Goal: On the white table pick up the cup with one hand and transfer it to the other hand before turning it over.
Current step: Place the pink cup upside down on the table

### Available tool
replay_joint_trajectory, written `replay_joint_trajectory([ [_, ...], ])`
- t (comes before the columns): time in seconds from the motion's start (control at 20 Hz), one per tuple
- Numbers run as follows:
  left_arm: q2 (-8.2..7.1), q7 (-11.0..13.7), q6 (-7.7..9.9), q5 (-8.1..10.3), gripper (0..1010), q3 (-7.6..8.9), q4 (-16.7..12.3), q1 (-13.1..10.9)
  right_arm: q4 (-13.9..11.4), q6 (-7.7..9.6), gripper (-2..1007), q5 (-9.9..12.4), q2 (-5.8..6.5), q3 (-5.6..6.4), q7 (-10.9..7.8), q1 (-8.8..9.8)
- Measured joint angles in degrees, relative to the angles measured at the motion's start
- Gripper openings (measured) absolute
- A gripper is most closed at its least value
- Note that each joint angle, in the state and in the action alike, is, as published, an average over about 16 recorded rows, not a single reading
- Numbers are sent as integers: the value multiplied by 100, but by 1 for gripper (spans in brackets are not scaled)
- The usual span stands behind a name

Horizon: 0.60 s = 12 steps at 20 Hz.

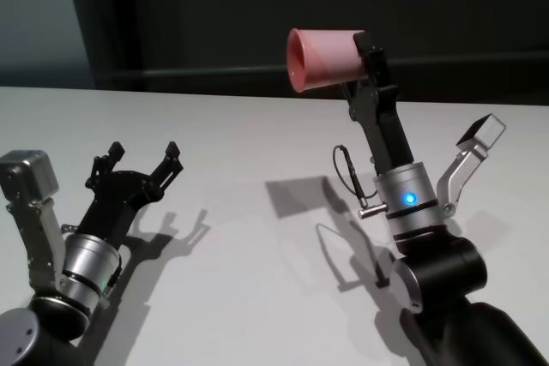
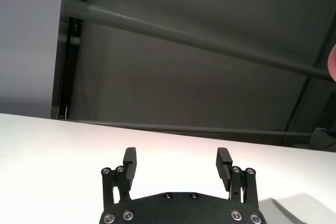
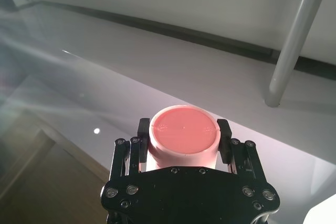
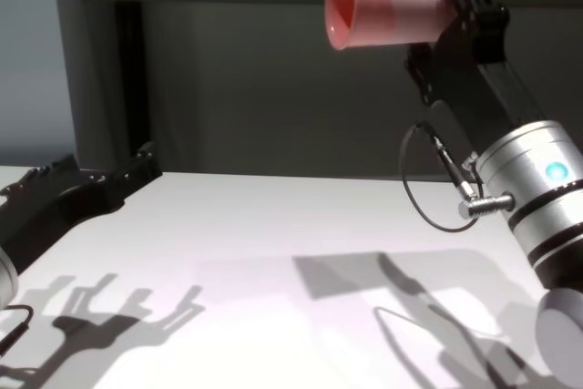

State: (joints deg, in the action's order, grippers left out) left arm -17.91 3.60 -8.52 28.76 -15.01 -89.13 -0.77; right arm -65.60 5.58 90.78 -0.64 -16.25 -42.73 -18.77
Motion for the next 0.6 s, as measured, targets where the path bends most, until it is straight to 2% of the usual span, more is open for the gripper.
replay_joint_trajectory([
  [0.3, -1, -4, -4, -2, 1001, -2, -2, 2, -244, -232, 743, -158, 190, -75, 160, 73],
  [0.6, -1, -6, -7, -4, 1001, -4, -3, 4, -521, -537, 743, -485, 449, -231, 394, 124],
])
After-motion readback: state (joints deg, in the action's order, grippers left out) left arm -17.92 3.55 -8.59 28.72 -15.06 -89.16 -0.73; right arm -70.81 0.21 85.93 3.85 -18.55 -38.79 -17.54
